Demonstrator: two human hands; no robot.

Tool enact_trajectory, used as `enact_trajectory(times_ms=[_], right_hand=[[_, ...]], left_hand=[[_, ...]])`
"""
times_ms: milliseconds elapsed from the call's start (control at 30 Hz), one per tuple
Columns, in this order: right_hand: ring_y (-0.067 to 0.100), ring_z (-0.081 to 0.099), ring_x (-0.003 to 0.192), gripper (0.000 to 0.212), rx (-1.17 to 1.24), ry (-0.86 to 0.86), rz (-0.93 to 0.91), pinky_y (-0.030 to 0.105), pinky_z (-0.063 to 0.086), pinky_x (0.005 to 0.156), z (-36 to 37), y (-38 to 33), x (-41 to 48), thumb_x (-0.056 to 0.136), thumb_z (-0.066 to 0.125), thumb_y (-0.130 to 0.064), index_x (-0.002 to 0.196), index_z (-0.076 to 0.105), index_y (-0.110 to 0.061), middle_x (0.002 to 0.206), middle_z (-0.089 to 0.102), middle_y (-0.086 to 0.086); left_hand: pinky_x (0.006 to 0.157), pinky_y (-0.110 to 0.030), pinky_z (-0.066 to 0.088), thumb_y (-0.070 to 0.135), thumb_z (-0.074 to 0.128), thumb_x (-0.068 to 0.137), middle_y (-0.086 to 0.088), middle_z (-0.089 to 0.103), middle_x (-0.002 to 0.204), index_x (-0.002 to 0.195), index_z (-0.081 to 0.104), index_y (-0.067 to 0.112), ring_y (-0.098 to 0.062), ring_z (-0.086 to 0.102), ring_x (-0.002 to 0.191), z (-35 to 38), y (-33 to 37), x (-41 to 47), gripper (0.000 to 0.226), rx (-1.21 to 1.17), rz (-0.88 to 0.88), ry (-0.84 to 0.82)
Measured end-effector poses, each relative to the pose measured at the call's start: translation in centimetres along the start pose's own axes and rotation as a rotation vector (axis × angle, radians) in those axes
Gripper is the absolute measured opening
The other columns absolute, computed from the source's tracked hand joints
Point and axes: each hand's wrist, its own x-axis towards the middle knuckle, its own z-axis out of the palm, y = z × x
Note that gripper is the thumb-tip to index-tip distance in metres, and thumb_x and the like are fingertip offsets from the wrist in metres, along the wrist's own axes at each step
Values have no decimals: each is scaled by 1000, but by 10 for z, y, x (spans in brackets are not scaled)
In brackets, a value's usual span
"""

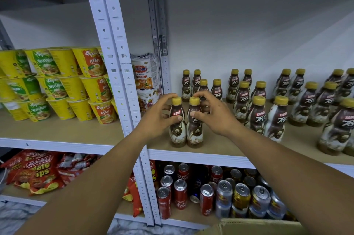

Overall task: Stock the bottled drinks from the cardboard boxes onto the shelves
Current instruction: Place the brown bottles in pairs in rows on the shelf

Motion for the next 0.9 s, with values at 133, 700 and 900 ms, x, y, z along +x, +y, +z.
enact_trajectory(times_ms=[133,700,900], right_hand=[[14,64,117,50,20,-11,-1,44,58,95,0,1,0,89,78,-23,122,51,-49,131,65,-3],[14,60,121,52,14,-8,3,36,54,98,1,2,4,90,77,-22,129,50,-43,135,63,-2],[10,58,121,51,22,-6,-10,29,53,95,1,3,4,90,77,-21,131,51,-39,134,63,-4]], left_hand=[[94,-45,59,21,83,85,13,59,128,139,50,43,-13,61,117,0,-1,0,66,-10,2,11],[99,-46,57,22,83,86,17,61,128,133,49,56,-16,63,119,3,-4,3,67,-11,-4,34],[100,-48,56,24,83,86,14,61,130,133,49,57,-17,61,122,3,-5,3,67,-11,-5,36]])
